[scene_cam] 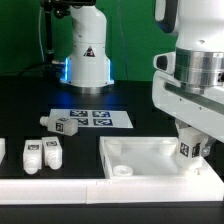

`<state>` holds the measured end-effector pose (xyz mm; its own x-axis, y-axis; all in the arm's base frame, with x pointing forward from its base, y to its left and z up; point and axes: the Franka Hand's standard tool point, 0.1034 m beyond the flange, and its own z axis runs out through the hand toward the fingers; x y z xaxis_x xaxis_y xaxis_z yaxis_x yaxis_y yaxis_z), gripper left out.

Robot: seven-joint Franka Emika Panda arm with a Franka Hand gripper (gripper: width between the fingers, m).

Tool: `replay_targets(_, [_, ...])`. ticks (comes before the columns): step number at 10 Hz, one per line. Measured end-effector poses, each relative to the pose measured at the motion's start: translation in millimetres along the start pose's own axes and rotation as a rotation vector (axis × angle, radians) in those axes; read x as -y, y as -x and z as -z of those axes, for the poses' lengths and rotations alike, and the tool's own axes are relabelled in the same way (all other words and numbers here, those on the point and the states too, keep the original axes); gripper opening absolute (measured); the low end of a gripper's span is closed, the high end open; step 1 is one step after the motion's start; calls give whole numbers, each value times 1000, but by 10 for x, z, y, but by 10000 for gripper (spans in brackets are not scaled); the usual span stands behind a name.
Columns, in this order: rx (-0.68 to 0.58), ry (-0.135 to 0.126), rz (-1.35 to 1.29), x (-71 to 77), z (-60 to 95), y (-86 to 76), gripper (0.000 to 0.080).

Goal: Assemble one leg

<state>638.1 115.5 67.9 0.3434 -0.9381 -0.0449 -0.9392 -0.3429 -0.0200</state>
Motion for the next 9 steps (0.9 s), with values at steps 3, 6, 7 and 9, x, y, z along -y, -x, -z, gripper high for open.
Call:
replay_targets(3, [-5,2,120,-2,6,-23,341])
replay_targets(6, [8,4,594,-19,40,-70,624])
replay_targets(7, [-7,-12,637,-32,68,-35,642])
replay_targets(9, [-10,-10,749,-54,57,-46,648])
